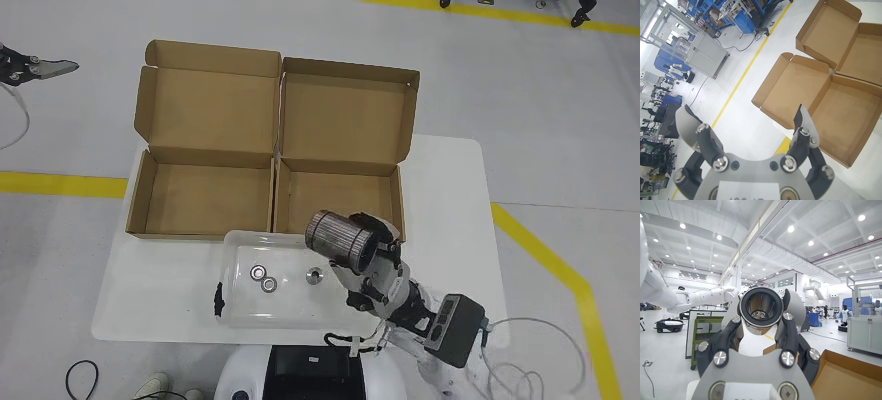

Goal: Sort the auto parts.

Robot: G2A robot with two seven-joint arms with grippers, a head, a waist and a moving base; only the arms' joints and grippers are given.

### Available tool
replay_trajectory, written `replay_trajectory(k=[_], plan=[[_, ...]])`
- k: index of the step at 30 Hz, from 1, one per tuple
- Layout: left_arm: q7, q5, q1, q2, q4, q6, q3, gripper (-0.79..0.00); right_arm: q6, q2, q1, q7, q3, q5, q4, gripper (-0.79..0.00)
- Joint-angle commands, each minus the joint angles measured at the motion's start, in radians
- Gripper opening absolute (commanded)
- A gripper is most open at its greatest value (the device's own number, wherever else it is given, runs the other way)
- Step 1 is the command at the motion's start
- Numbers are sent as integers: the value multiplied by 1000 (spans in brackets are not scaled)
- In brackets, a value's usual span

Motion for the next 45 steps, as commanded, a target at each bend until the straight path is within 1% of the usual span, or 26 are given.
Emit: replay_trajectory(k=[1,10,17,22,26,27,29,33,37,40,45], plan=[[0,0,0,0,0,0,0,0,11,-1,10,9,2,4,33,-785],[0,0,0,0,0,0,0,0,62,-7,47,65,12,18,135,-785],[0,0,0,0,0,0,0,0,90,-12,86,157,16,19,207,-785],[0,0,0,0,0,0,0,0,136,-18,108,215,15,20,259,-785],[0,0,0,0,0,0,0,0,171,-21,121,263,11,1,284,-785],[0,0,0,0,0,0,0,0,181,-22,124,282,9,-6,293,-785],[0,0,0,0,0,0,0,0,211,-22,138,342,8,-69,312,-785],[0,0,0,0,0,0,0,0,237,-26,153,406,-5,-98,338,-785],[0,0,0,0,0,0,0,0,211,-35,160,412,-22,-16,362,-785],[0,0,0,0,0,0,0,0,186,-42,170,393,-28,51,389,-785],[0,0,0,0,0,0,0,0,185,-42,171,390,-29,57,391,-785]])
